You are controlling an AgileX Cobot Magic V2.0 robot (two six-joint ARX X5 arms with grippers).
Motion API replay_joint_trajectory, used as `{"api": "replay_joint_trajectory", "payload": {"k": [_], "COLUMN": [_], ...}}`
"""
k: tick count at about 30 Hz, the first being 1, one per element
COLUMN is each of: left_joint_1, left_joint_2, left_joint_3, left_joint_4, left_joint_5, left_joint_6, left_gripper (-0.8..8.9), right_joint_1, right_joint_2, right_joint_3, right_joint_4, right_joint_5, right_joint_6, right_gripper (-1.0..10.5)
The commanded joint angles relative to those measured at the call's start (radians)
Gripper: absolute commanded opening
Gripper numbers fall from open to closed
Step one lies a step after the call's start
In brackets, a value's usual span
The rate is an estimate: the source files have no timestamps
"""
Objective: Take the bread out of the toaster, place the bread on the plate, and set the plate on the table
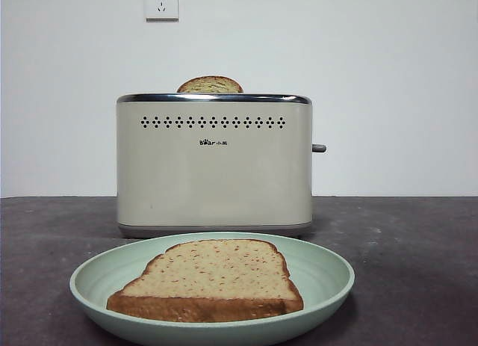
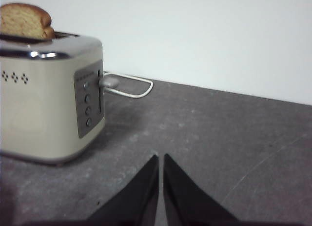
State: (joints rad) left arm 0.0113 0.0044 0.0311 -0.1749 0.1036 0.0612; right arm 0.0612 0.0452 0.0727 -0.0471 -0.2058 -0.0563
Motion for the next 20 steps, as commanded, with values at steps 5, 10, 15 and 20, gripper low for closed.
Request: {"api": "replay_joint_trajectory", "payload": {"k": [5, 10, 15, 20], "left_joint_1": [0.002, 0.002, 0.002, 0.002], "left_joint_2": [-0.001, -0.001, -0.001, -0.001], "left_joint_3": [-0.024, -0.024, -0.024, -0.024], "left_joint_4": [-0.001, -0.001, -0.001, -0.001], "left_joint_5": [0.004, 0.004, 0.004, 0.004], "left_joint_6": [-0.002, -0.002, -0.002, -0.002], "left_gripper": [0.08, 0.08, 0.08, 0.08], "right_joint_1": [-0.001, -0.001, 0.000, 0.000], "right_joint_2": [-0.042, -0.042, -0.042, -0.042], "right_joint_3": [-0.062, -0.062, -0.062, -0.061], "right_joint_4": [-0.014, -0.101, -0.114, -0.111], "right_joint_5": [0.002, 0.005, 0.005, 0.005], "right_joint_6": [0.008, 0.003, 0.004, 0.003], "right_gripper": [0.1, 0.1, 0.1, 0.1]}}
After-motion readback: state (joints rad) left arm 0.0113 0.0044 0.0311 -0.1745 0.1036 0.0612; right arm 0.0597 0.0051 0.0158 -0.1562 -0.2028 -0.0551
